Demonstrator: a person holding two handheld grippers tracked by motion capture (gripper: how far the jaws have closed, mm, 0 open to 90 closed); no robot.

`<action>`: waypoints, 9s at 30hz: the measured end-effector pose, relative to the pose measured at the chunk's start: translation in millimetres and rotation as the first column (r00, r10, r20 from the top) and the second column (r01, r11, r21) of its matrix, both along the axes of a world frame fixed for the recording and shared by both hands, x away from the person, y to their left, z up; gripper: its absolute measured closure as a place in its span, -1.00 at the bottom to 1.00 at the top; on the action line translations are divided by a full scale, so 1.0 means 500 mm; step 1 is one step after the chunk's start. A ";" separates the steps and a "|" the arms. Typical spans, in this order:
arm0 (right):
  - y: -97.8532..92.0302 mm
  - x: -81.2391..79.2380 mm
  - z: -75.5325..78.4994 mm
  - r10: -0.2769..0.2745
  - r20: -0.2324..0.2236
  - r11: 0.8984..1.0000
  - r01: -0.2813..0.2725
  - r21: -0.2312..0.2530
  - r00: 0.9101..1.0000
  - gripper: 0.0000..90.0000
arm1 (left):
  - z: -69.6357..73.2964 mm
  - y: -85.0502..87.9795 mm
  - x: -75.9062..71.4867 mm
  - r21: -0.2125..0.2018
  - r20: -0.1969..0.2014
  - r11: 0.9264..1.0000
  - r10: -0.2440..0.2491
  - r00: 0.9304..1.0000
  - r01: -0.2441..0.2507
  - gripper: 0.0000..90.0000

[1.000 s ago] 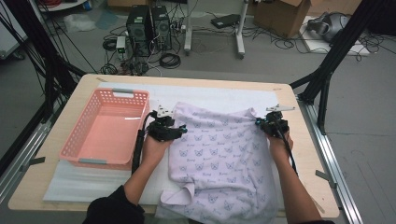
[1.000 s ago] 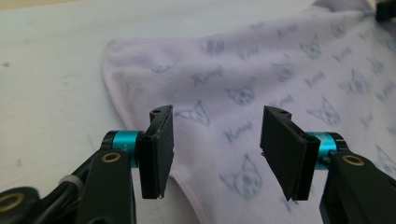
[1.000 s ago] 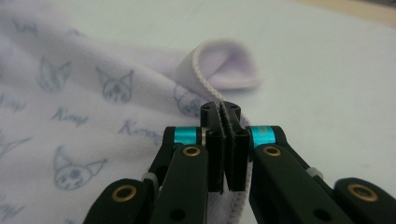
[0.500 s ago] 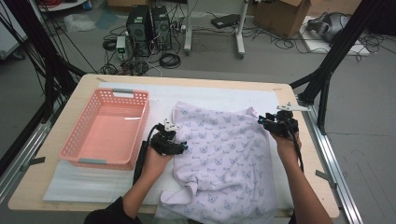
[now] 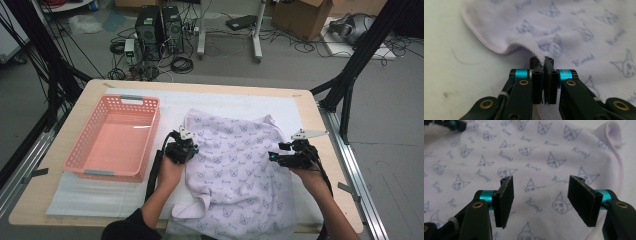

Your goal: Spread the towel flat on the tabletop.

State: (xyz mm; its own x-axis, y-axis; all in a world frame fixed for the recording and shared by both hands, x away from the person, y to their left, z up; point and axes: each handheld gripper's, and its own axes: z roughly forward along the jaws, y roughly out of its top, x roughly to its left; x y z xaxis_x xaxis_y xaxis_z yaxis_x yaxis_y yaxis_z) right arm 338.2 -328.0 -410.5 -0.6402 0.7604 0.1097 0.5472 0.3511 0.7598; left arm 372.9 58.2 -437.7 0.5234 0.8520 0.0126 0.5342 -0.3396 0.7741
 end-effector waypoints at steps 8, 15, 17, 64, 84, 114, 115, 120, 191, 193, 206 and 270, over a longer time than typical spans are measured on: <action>-0.005 -0.009 -0.034 0.001 -0.014 1.000 -0.001 -0.008 1.000 -0.36 | 0.036 0.040 0.099 -0.096 0.034 0.979 0.183 0.982 -0.179 0.93; 0.003 0.008 -0.045 -0.039 0.003 0.999 0.039 -0.017 0.999 -0.40 | 0.033 0.043 0.095 -0.169 0.032 0.975 0.153 0.988 -0.145 0.25; 0.008 0.016 -0.051 -0.054 0.008 0.998 0.055 -0.037 0.998 -0.44 | 0.037 0.042 0.079 -0.169 0.043 0.980 0.116 0.992 -0.107 0.03; -0.035 -0.036 -0.038 -0.120 0.064 0.991 0.116 0.062 0.991 0.10 | -0.006 0.011 -0.073 -0.009 -0.068 0.995 -0.101 0.993 0.101 0.91; 0.019 0.074 -0.051 -0.125 0.039 0.990 0.127 -0.055 0.991 0.96 | 0.030 0.074 0.076 -0.183 0.011 0.975 0.128 0.992 -0.124 0.93; -0.048 -0.004 -0.045 -0.136 0.039 0.990 0.137 -0.022 0.990 0.04 | -0.003 0.072 -0.061 -0.116 -0.061 0.993 -0.045 0.997 0.038 -0.30; -0.047 -0.011 -0.049 -0.124 0.035 0.992 0.125 -0.026 0.992 0.03 | -0.006 0.072 -0.064 -0.098 -0.069 0.994 -0.049 0.996 0.042 -0.30; -0.025 -0.035 -0.074 -0.090 0.003 0.995 0.090 -0.032 0.996 0.05 | -0.019 0.069 -0.078 -0.037 -0.039 0.999 -0.029 0.999 0.027 -0.01; -0.007 -0.237 -0.069 -0.128 0.006 0.986 0.128 -0.109 0.992 0.30 | -0.037 0.142 -0.298 -0.133 0.007 0.991 -0.015 1.000 0.016 0.33; -0.007 -0.241 -0.070 -0.139 0.006 0.986 0.139 -0.095 0.990 0.45 | -0.038 0.146 -0.297 -0.148 -0.001 0.989 -0.007 1.000 0.007 0.43; -0.025 -0.268 -0.068 -0.114 -0.038 0.993 0.113 -0.032 0.993 0.92 | -0.022 0.156 -0.315 -0.203 -0.081 0.979 -0.050 0.995 0.033 0.96; -0.038 -0.304 -0.032 -0.179 0.040 0.984 0.179 0.006 0.983 0.32 | -0.001 0.172 -0.310 -0.231 0.012 0.968 -0.099 0.995 0.099 0.08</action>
State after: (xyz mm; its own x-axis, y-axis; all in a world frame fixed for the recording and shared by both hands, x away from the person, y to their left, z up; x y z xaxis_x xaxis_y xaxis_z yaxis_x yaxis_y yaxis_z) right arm 186.3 -347.2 -426.4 -0.4979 0.8627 0.0886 0.5703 0.2487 0.7829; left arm 217.9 144.0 -438.1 0.6050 0.7760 -0.1780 0.5068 -0.2030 0.8378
